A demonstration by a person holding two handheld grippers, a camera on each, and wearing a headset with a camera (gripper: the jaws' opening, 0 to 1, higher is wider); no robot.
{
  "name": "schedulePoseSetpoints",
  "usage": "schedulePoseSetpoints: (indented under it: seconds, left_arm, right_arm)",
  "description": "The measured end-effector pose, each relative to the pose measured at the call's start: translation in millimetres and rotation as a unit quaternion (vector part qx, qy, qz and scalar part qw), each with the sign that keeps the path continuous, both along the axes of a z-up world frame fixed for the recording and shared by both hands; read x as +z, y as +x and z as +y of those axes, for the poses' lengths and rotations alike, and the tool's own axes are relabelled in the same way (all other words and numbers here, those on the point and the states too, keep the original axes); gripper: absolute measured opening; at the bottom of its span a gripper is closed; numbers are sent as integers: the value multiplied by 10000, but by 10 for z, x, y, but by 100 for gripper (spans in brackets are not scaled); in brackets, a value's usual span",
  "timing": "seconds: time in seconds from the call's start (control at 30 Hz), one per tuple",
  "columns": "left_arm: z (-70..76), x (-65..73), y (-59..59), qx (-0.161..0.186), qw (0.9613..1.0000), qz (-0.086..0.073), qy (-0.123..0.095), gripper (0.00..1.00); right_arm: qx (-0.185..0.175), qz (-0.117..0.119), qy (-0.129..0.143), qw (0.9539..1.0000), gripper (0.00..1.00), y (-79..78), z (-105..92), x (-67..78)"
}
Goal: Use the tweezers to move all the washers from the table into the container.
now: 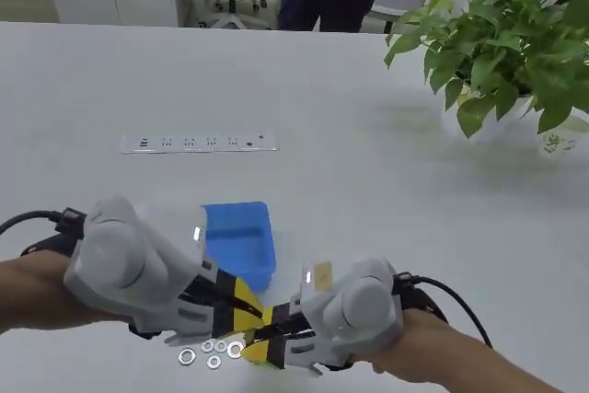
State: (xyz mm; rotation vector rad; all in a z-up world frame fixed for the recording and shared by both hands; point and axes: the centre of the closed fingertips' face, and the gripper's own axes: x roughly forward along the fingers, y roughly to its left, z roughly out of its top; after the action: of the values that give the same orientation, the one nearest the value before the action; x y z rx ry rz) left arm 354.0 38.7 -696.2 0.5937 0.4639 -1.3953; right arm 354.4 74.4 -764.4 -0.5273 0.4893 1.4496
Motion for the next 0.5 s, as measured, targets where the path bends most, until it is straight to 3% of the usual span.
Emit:
schedulePoseSetpoints:
  seconds: [0.37,0.5]
  left_arm:
    - [82,144,21,232,9988,156,-391,24]
    - [145,175,54,384,9980,90,-492,30]
  right_arm:
    - [-63,32,15,10000,9,20,-17,66]
    - [-70,24,34,10000,9,28,-11,112]
